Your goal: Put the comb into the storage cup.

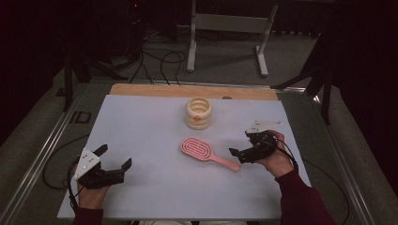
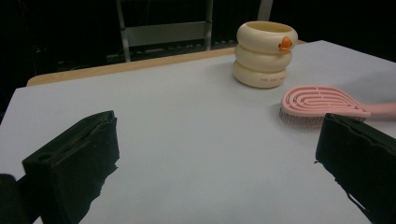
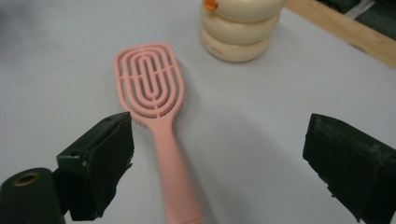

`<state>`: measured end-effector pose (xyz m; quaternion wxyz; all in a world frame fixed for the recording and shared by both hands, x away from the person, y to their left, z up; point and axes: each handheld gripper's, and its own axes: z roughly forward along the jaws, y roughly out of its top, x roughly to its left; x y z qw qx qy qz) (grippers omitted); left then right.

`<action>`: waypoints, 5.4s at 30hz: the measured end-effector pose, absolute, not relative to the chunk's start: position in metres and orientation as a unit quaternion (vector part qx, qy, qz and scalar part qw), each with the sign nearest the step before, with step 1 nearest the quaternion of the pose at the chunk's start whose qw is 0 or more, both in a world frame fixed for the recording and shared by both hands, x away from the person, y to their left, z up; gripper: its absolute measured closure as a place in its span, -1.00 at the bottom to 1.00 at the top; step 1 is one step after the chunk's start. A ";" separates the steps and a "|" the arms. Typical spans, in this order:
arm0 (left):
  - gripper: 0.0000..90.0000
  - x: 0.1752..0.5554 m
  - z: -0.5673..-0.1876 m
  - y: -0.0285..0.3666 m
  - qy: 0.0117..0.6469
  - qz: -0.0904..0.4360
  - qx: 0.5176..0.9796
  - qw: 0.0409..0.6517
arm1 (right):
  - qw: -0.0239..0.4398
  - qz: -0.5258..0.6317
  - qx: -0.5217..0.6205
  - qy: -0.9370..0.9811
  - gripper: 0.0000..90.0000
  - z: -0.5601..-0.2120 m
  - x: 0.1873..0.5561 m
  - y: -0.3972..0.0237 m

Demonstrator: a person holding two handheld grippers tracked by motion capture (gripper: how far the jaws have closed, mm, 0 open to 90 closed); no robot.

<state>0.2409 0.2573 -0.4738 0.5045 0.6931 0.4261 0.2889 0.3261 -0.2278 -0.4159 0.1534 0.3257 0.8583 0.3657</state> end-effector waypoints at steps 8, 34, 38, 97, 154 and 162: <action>-1.00 0.241 -0.474 0.257 0.426 0.288 0.693 0.505 | 0.140 0.338 0.311 0.877 -0.81 -0.419 0.333 -0.213; -1.00 0.241 -0.474 0.258 0.427 0.288 0.692 0.506 | 0.112 0.290 0.272 0.911 -0.81 -0.430 0.353 -0.169; -1.00 0.241 -0.474 0.258 0.427 0.288 0.692 0.506 | 0.104 0.277 0.266 0.918 -0.81 -0.435 0.355 -0.164; -1.00 0.241 -0.475 0.259 0.428 0.288 0.692 0.505 | 0.020 0.156 0.210 0.965 0.25 -0.495 0.377 -0.142; -1.00 0.243 -0.476 0.257 0.435 0.287 0.694 0.497 | 0.049 0.139 0.221 0.964 0.56 -0.493 0.369 -0.135; -1.00 0.243 -0.477 0.258 0.435 0.287 0.695 0.496 | 0.056 0.148 0.226 0.961 0.56 -0.492 0.368 -0.138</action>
